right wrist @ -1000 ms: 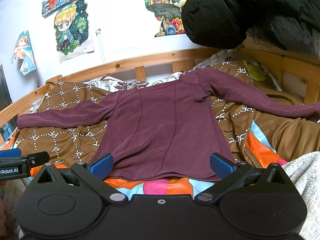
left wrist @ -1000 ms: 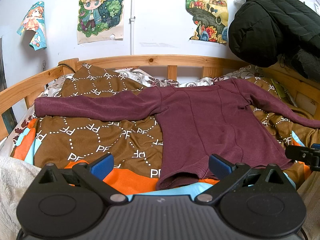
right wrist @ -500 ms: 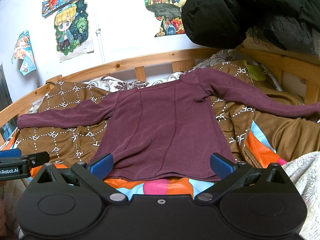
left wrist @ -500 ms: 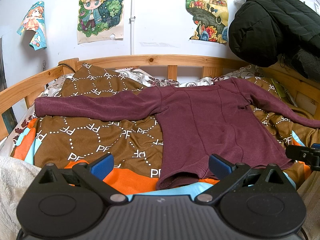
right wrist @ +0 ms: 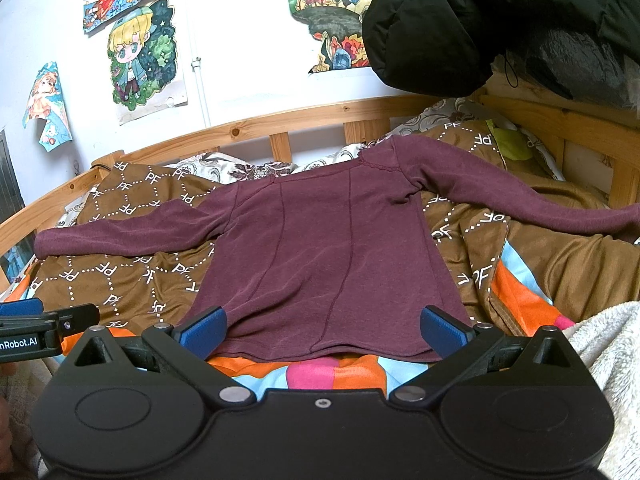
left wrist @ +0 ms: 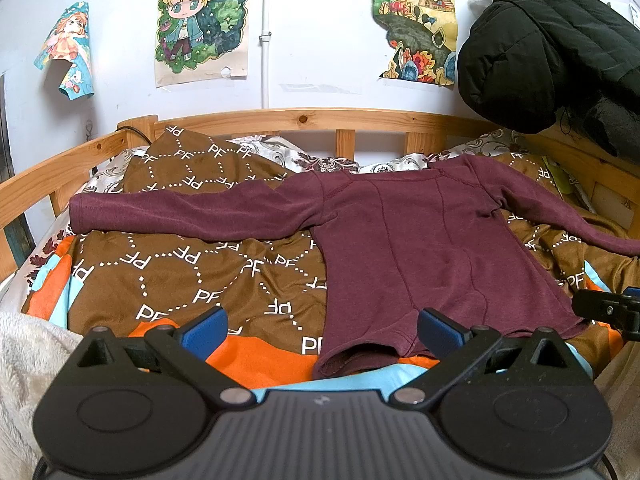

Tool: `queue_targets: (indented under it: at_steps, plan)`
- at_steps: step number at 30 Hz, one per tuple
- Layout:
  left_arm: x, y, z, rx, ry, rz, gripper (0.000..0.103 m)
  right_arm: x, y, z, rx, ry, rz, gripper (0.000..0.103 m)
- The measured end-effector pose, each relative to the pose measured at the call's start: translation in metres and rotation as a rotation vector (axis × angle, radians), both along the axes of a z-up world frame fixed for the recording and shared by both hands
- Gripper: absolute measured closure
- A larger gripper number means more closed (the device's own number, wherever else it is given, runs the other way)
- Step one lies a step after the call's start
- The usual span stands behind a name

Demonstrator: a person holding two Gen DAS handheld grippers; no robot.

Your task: Fold small clothes

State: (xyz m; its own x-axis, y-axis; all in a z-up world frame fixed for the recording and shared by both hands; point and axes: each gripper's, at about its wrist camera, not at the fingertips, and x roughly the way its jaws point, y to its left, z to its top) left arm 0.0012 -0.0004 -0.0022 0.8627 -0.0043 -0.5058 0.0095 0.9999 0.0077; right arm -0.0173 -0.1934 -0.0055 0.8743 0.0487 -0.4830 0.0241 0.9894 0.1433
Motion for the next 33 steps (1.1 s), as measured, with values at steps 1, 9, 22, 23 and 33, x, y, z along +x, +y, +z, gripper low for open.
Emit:
queue_targets:
  at_steps: [1,9,22,23,33]
  plan:
    - [0.000,0.000,0.000,0.000,0.000,0.000,0.001,0.000,0.000,0.000,0.000,0.000,0.000,0.000]
    - [0.001,0.001,0.001,0.003,0.006,0.002,0.001,-0.001,0.000,0.000,0.001,-0.001,0.002,0.000]
    - [0.012,0.003,-0.021,0.043,0.136,0.042,0.001,0.004,0.004,-0.006,-0.032,0.063,-0.008,0.000]
    - [0.012,0.002,-0.022,0.046,0.140,0.042,0.001,0.005,0.005,-0.006,-0.033,0.067,-0.010,0.000]
    - [0.028,-0.001,-0.026,0.065,0.215,0.041,0.001,0.020,0.001,-0.008,-0.023,0.143,-0.037,0.000]
